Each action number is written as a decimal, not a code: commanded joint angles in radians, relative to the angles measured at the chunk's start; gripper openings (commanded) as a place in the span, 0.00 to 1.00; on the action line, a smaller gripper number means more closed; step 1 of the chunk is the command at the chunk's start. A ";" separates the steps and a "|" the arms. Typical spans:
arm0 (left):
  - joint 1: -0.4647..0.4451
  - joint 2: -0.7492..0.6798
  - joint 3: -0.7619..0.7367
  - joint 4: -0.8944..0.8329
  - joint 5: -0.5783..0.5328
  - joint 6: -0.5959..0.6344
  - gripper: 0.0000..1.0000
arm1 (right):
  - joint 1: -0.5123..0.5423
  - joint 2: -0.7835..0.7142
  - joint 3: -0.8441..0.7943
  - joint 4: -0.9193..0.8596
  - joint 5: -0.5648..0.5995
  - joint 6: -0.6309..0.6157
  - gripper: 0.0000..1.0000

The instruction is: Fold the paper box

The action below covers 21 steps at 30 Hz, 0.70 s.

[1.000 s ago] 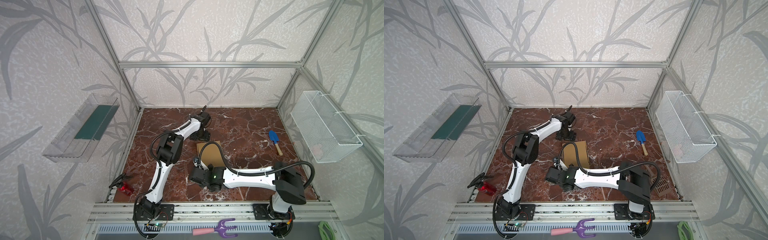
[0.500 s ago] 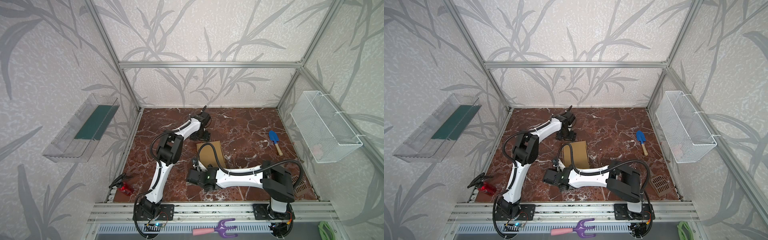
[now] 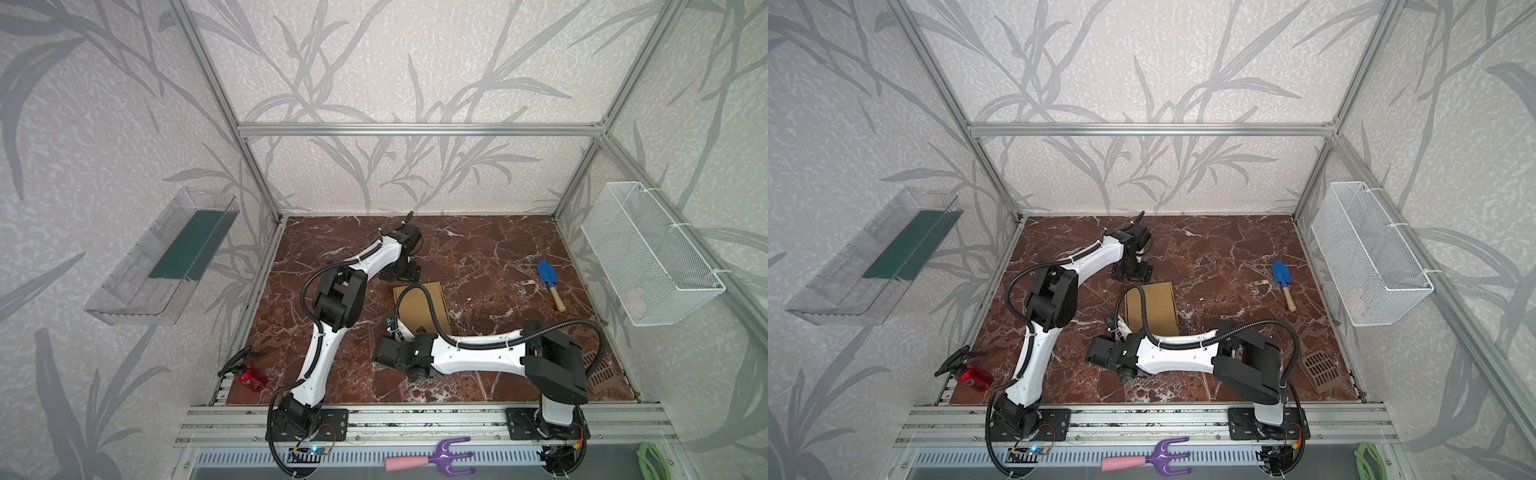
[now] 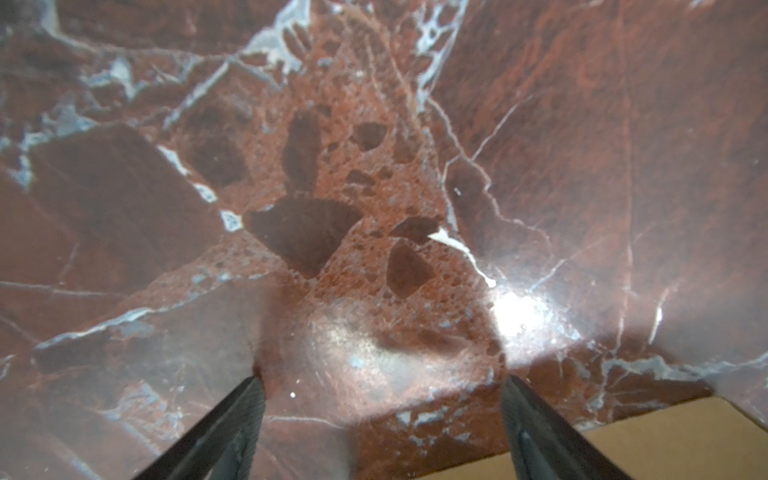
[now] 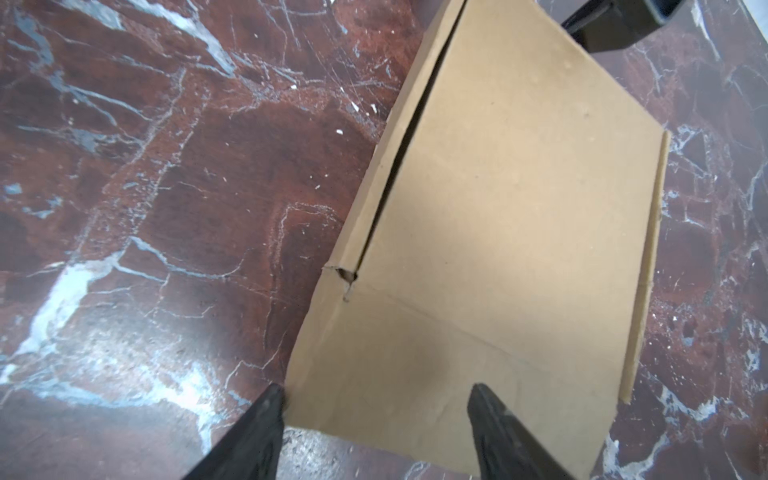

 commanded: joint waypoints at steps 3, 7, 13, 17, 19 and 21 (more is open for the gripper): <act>0.003 -0.025 -0.027 -0.017 0.026 0.008 0.91 | -0.022 -0.149 -0.058 0.035 -0.058 0.014 0.72; 0.014 -0.116 -0.070 0.046 0.045 -0.002 0.92 | -0.075 -0.313 -0.157 0.093 -0.110 -0.001 0.72; 0.018 -0.203 -0.095 0.089 0.082 -0.016 0.97 | -0.255 -0.479 -0.268 0.124 -0.265 -0.032 0.72; 0.022 -0.271 -0.124 0.080 0.069 -0.027 0.97 | -0.362 -0.521 -0.308 0.137 -0.359 -0.058 0.73; 0.026 -0.342 -0.178 0.100 0.070 -0.047 0.97 | -0.405 -0.534 -0.330 0.137 -0.407 -0.068 0.75; 0.028 -0.437 -0.264 0.135 0.089 -0.073 0.97 | -0.437 -0.548 -0.370 0.161 -0.449 -0.074 0.76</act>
